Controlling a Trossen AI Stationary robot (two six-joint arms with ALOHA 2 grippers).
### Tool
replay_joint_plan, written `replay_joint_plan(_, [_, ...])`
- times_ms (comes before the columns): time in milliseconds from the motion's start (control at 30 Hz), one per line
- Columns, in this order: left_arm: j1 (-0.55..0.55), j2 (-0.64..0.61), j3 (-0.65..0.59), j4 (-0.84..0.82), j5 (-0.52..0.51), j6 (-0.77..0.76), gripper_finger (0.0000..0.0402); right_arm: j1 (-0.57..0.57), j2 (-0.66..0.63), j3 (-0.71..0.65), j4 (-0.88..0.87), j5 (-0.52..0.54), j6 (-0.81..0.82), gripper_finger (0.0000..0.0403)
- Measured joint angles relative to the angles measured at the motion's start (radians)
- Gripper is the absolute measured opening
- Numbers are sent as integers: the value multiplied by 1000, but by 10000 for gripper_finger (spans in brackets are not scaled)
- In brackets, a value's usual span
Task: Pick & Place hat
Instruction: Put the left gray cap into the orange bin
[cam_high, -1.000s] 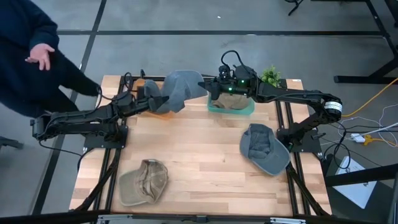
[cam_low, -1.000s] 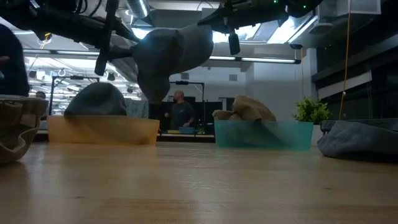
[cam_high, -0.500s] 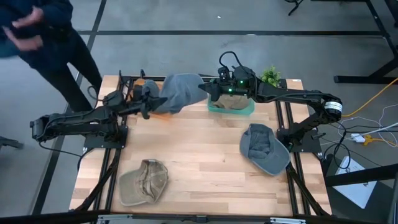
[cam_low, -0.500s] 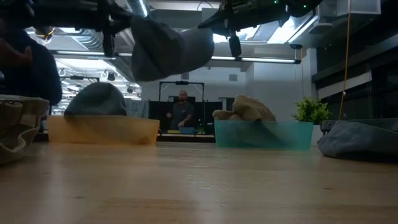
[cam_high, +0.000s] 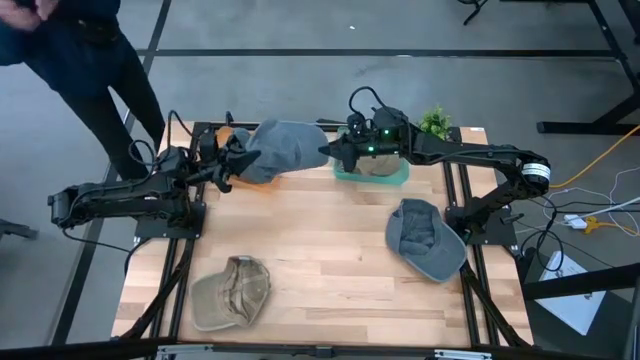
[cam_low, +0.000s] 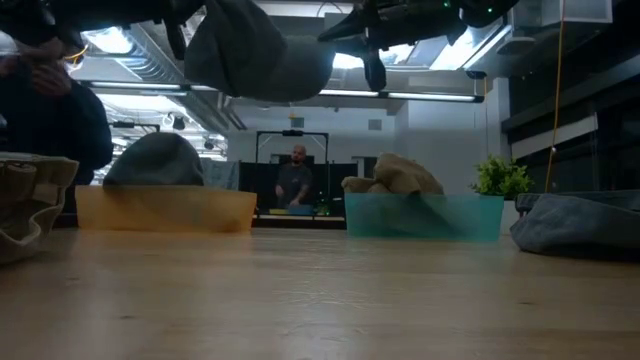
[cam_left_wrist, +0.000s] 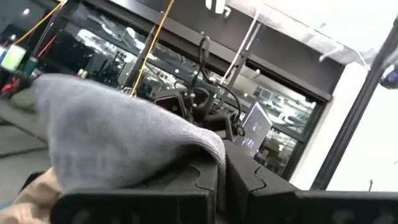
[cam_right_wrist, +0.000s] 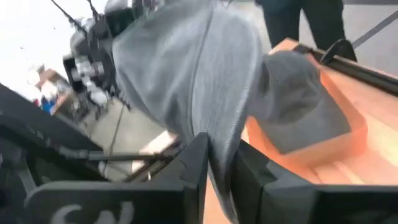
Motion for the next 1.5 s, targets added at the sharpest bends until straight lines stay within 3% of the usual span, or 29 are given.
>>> replay_joint_plan(233, [0,0,0,-65,-20,-108,4,0,0,0,-129,-43,-162,147])
replay_joint_plan(367, [4,1,0,-68,-26,-190,6,0,0,0,-235,-45,-444,193])
replay_joint_plan(467, [19,1,0,-69,-27,-281,5,1,0,0,-305,41,-611,210])
replay_joint_plan(567, [42,-1,1,-113,-20,-361,4,0,0,0,-306,95,-636,216])
replay_joint_plan(733, [73,2,1,-229,-22,-461,5,26,0,0,-189,93,-596,218])
replay_joint_plan(867, [85,23,1,-186,-29,-477,5,82,0,0,-80,81,-694,218])
replay_joint_plan(1067, [84,83,1,-94,-30,-508,4,135,30,0,72,132,-692,218])
replay_joint_plan(1500, [2,282,143,-36,-17,-455,4,177,186,166,32,164,-691,218])
